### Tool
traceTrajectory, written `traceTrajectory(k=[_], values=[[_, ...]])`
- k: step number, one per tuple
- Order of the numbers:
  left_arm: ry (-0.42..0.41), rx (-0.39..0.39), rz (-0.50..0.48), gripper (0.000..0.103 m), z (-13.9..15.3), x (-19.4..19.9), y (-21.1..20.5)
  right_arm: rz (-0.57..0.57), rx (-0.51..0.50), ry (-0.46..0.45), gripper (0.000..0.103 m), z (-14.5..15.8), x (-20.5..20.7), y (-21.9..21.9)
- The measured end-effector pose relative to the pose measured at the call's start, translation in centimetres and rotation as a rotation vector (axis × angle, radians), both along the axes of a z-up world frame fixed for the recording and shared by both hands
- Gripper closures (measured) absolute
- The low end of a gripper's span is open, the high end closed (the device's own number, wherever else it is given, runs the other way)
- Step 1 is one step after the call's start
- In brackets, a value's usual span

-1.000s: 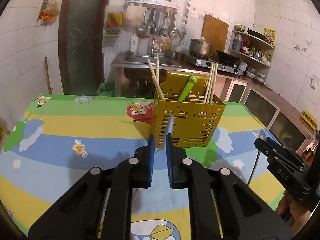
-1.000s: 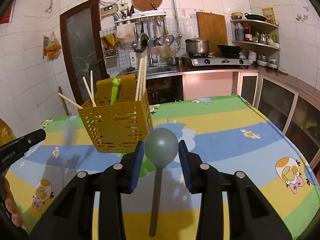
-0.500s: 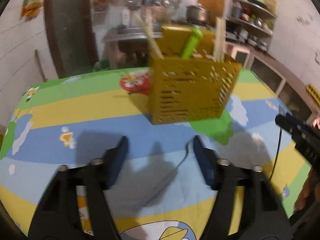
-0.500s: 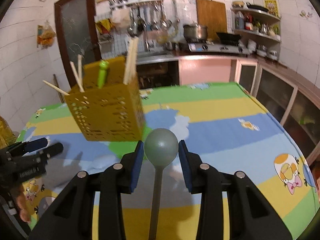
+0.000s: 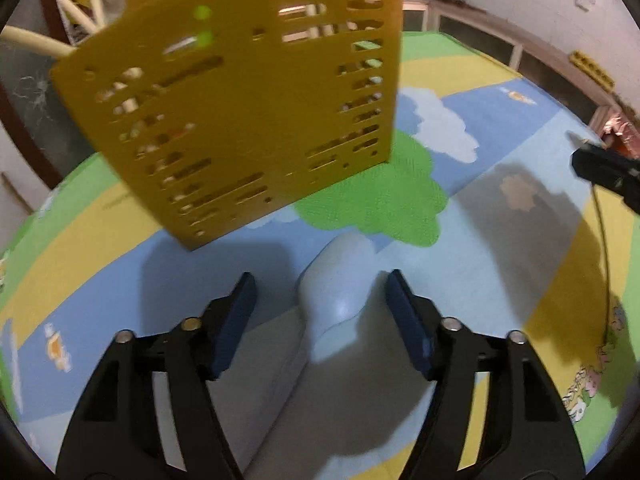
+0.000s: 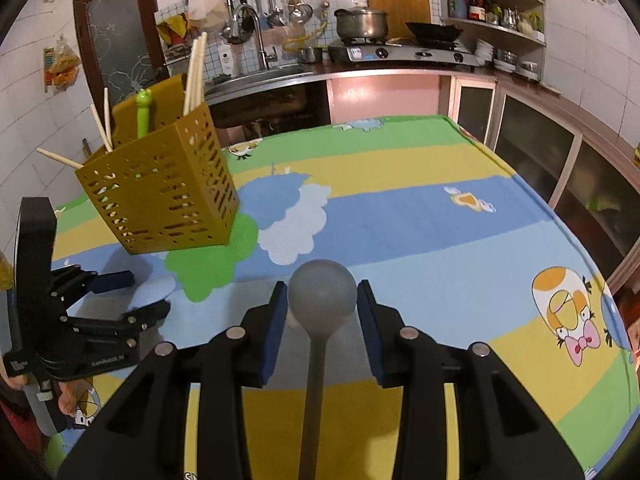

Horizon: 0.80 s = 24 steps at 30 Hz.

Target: Organize utensils

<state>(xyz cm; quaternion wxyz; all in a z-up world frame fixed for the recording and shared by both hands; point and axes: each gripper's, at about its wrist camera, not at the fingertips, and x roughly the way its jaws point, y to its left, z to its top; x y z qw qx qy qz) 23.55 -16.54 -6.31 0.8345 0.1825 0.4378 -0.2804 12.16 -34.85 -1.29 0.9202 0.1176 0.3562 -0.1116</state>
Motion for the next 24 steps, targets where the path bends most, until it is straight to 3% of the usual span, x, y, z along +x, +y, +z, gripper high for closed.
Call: traceTrajectory(k=[2, 5, 6, 15, 19, 21, 22, 24], values=[[0.032, -0.018, -0.021, 0.055, 0.1, 0.2, -0.2, 0.000, 0.003, 0.005, 0.067, -0.2, 0.1, 0.0], [0.039, -0.006, -0.041, 0.060, 0.2, 0.2, -0.5, 0.004, 0.005, 0.011, 0.067, -0.5, 0.3, 0.3], [0.045, -0.006, -0.049, 0.067, 0.2, 0.2, -0.6, 0.006, 0.006, 0.011, 0.067, -0.5, 0.4, 0.4], [0.045, -0.032, 0.009, 0.068, 1.1, -0.4, 0.1, 0.030, -0.002, -0.022, 0.067, 0.3, 0.1, 1.6], [0.012, -0.131, 0.106, 0.069, 3.9, -1.1, 2.5, 0.037, 0.006, -0.059, 0.067, 1.0, -0.4, 1.9], [-0.047, -0.188, 0.151, 0.072, 6.1, -2.1, 3.8, 0.043, 0.006, -0.084, 0.067, 1.4, -0.6, 2.2], [-0.077, -0.216, 0.166, 0.089, 7.1, -2.8, 4.4, 0.046, 0.006, -0.094, 0.067, 1.6, -0.6, 2.3], [-0.097, -0.250, 0.189, 0.100, 8.4, -3.3, 5.0, 0.052, 0.006, -0.121, 0.067, 2.1, -0.7, 2.7]])
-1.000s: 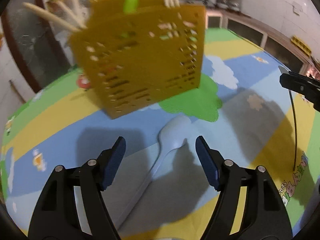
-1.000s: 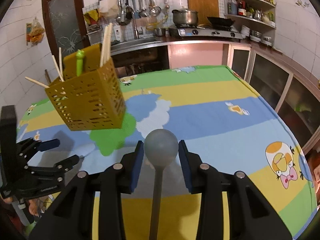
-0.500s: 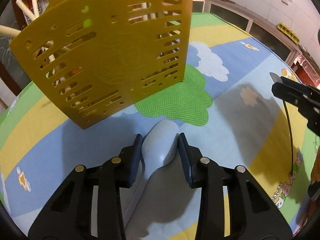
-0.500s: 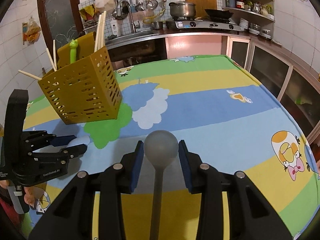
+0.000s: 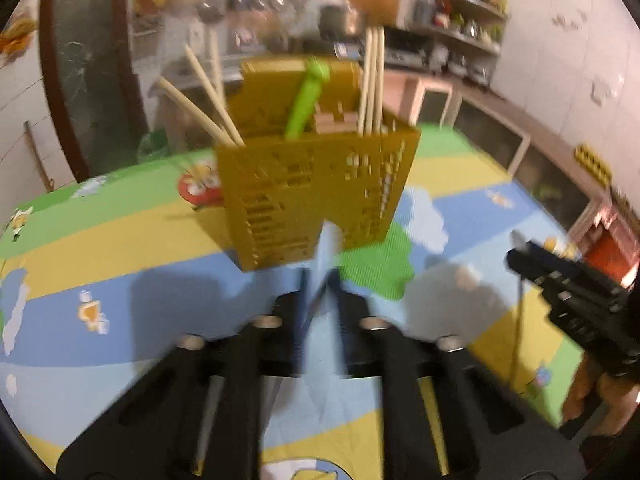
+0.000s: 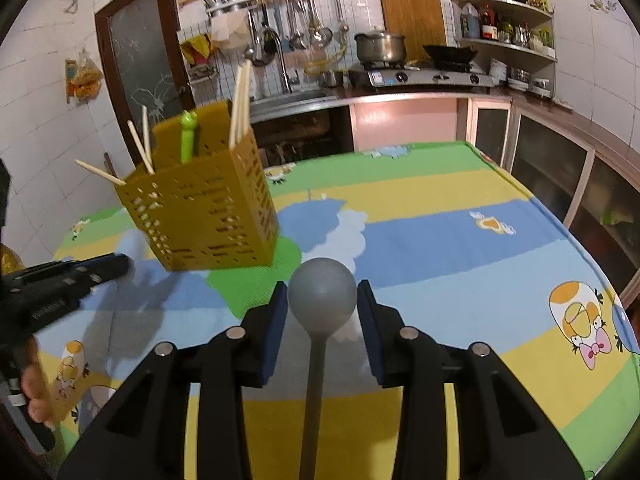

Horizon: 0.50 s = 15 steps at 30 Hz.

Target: Organize utensils

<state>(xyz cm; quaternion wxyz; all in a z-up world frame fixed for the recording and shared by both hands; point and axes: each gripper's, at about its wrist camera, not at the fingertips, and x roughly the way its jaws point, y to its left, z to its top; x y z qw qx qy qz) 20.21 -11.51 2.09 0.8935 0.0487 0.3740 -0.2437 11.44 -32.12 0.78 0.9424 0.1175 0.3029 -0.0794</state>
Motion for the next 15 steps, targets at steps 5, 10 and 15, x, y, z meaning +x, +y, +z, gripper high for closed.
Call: traceTrajectory(k=[5, 10, 15], values=[[-0.077, -0.034, 0.053, 0.103, 1.6, -1.5, 1.0, 0.025, -0.025, -0.034, 0.067, 0.8, -0.1, 1.0], [-0.048, -0.042, 0.107, 0.103, 1.2, -0.6, 2.7, 0.037, -0.027, -0.032, 0.067, 1.0, 0.0, 1.3], [0.015, 0.009, 0.135, 0.102, -0.9, 1.0, 3.0, 0.032, -0.021, -0.004, 0.067, 0.4, 0.3, 1.0]])
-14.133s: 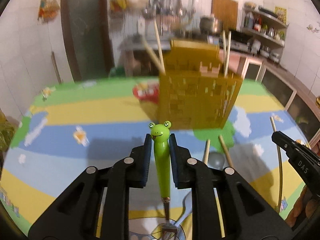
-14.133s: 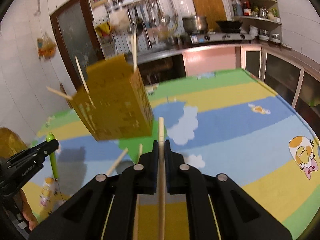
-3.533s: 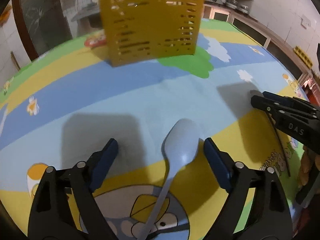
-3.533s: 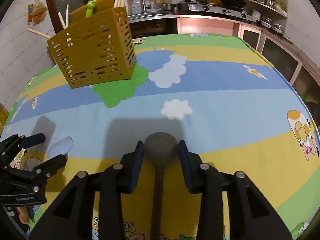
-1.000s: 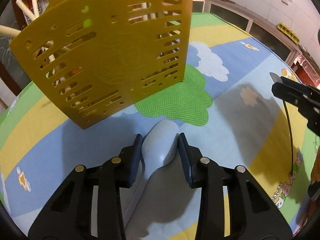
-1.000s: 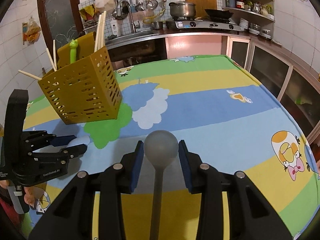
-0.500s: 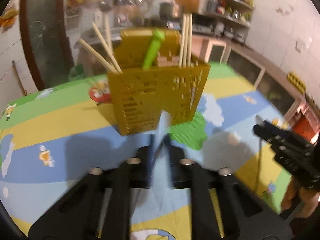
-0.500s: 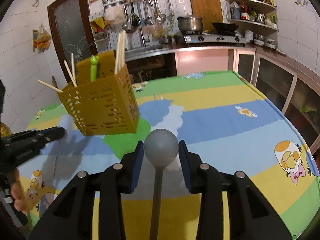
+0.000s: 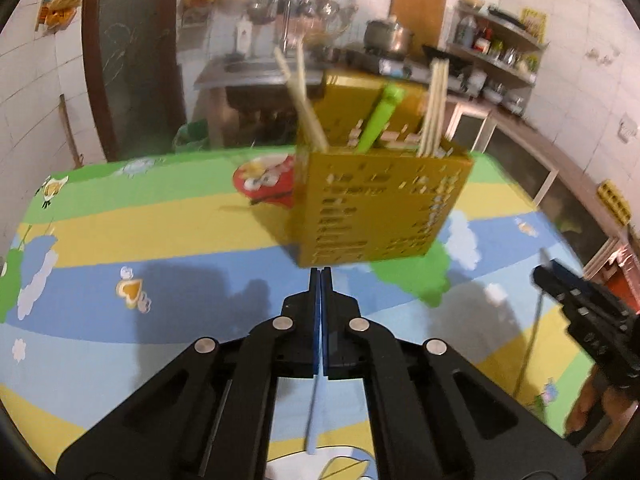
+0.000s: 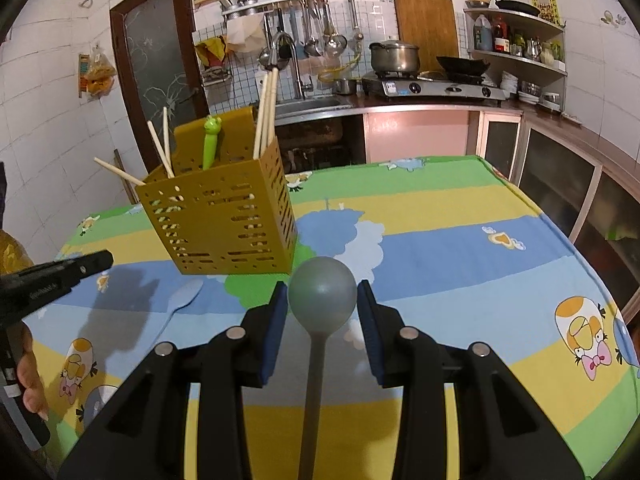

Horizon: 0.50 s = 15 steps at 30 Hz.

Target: Organize utensils

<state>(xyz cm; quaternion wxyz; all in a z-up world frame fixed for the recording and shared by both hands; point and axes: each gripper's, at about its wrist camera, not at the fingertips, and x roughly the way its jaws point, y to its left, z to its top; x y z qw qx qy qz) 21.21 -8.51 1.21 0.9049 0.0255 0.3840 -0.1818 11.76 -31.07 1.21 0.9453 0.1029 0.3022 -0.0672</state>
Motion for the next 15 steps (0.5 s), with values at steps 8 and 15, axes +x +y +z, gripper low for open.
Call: traceTrajectory(k=[8, 15], values=[[0.066, 0.101, -0.057, 0.038, -4.4, 1.5, -2.2, -0.020, 0.006, 0.045, 0.067, -1.1, 0.8, -0.9], [0.148, 0.140, -0.104, 0.054, -7.2, 4.5, -3.6, -0.030, 0.001, 0.063, 0.067, -1.6, 1.3, -1.0]])
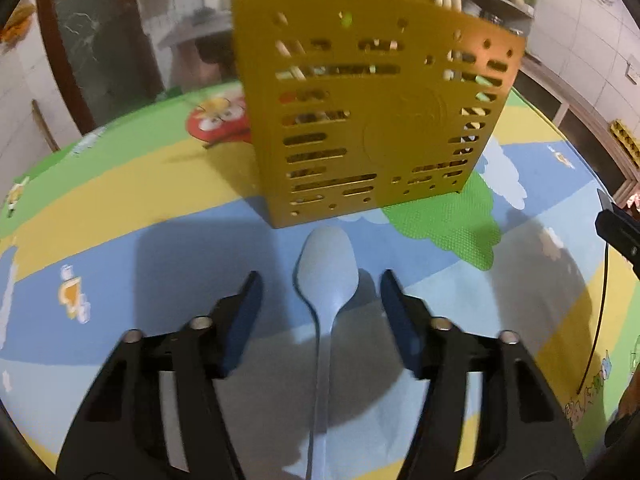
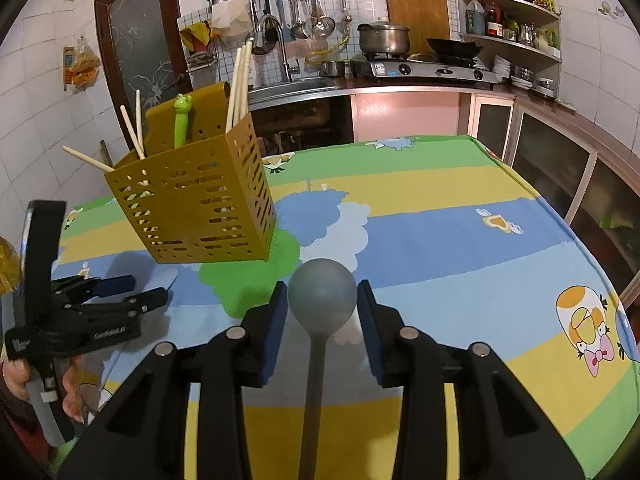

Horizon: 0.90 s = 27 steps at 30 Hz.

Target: Organize utensils

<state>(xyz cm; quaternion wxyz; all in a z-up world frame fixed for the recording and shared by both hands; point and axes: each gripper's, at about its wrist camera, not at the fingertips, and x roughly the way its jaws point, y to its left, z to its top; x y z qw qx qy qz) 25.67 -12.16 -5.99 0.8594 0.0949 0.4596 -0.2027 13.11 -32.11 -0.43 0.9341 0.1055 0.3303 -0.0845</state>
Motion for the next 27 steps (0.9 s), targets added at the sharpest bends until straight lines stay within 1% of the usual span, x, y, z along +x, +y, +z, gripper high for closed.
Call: traceTrajectory(k=[1, 3, 5, 6, 9, 14, 18, 22, 23, 27], values=[[0.024, -0.001, -0.011, 0.060, -0.3, 0.4, -0.2, -0.003, 0.001, 0.004, 0.067, -0.1, 0.1, -0.1], [0.017, 0.002, -0.015, 0.061, -0.4, 0.7, -0.3, -0.006, 0.002, 0.009, 0.067, -0.3, 0.2, 0.0], [0.022, 0.001, -0.017, 0.064, -0.4, 0.9, -0.4, -0.005, 0.001, 0.014, 0.067, -0.4, 0.4, 0.1], [0.025, -0.002, -0.016, 0.072, -0.3, 1.1, -0.4, -0.003, 0.000, 0.015, 0.067, -0.4, 0.5, 0.2], [0.052, -0.039, -0.011, 0.071, -0.3, 1.3, 0.0, 0.002, -0.003, 0.009, 0.067, -0.1, 0.5, 0.7], [0.023, -0.063, 0.021, 0.071, 0.3, -0.1, 1.3, 0.016, -0.013, -0.016, 0.067, 0.5, 0.3, 1.3], [-0.061, -0.098, 0.058, 0.071, 2.4, -2.1, 2.6, 0.024, -0.007, -0.042, 0.067, 0.8, 0.0, 1.8], [-0.182, -0.131, 0.090, 0.071, 5.6, -4.7, 3.7, 0.029, -0.011, -0.088, 0.067, 1.6, -0.6, 2.5], [-0.224, -0.138, 0.097, 0.071, 6.6, -5.5, 3.9, 0.030, -0.015, -0.098, 0.067, 1.8, -0.7, 2.7], [-0.327, -0.172, 0.127, 0.071, 9.3, -7.6, 4.6, 0.030, -0.021, -0.148, 0.067, 2.7, -1.3, 3.1]])
